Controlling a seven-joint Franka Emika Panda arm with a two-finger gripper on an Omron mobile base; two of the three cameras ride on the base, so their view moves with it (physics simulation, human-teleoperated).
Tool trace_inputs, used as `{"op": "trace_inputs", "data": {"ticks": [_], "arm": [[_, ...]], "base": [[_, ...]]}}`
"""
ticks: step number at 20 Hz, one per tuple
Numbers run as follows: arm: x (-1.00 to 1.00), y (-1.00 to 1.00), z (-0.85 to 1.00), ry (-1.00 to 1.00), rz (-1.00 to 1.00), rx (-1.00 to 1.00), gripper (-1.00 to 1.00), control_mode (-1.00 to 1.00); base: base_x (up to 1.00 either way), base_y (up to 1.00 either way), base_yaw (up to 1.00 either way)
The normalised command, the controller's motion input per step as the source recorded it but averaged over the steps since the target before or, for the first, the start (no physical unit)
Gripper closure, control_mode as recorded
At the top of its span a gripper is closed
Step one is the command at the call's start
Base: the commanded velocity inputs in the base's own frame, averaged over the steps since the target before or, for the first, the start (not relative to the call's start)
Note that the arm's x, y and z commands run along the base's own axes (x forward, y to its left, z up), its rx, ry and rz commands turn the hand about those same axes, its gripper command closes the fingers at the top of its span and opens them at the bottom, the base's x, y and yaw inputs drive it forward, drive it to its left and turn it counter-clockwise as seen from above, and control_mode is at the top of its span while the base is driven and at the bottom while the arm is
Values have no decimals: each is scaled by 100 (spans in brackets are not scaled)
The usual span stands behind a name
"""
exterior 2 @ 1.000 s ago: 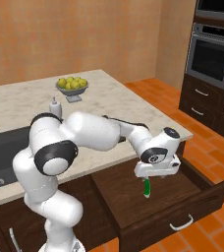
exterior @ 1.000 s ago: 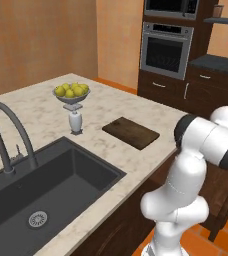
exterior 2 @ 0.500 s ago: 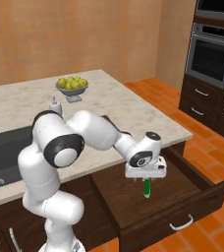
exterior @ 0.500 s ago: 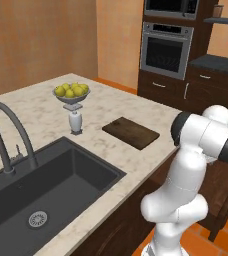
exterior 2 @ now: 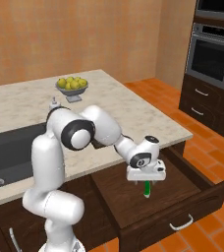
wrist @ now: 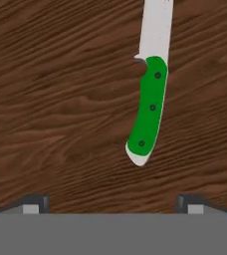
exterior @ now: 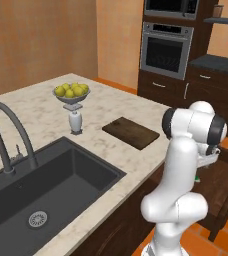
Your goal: Pick up the knife from the drawer and place it on the cutting board. Then place the meat from the plate to the cutting board.
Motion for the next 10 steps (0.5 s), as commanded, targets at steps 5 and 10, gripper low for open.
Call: {"op": "trace_inputs", "data": {"ticks": [5,10], "arm": [[14,-15,-49,0,0,0,-100,-100],[11,0,-46,-7,0,0,-100,-100]], "base": [[0,0,0],[0,0,0]]}}
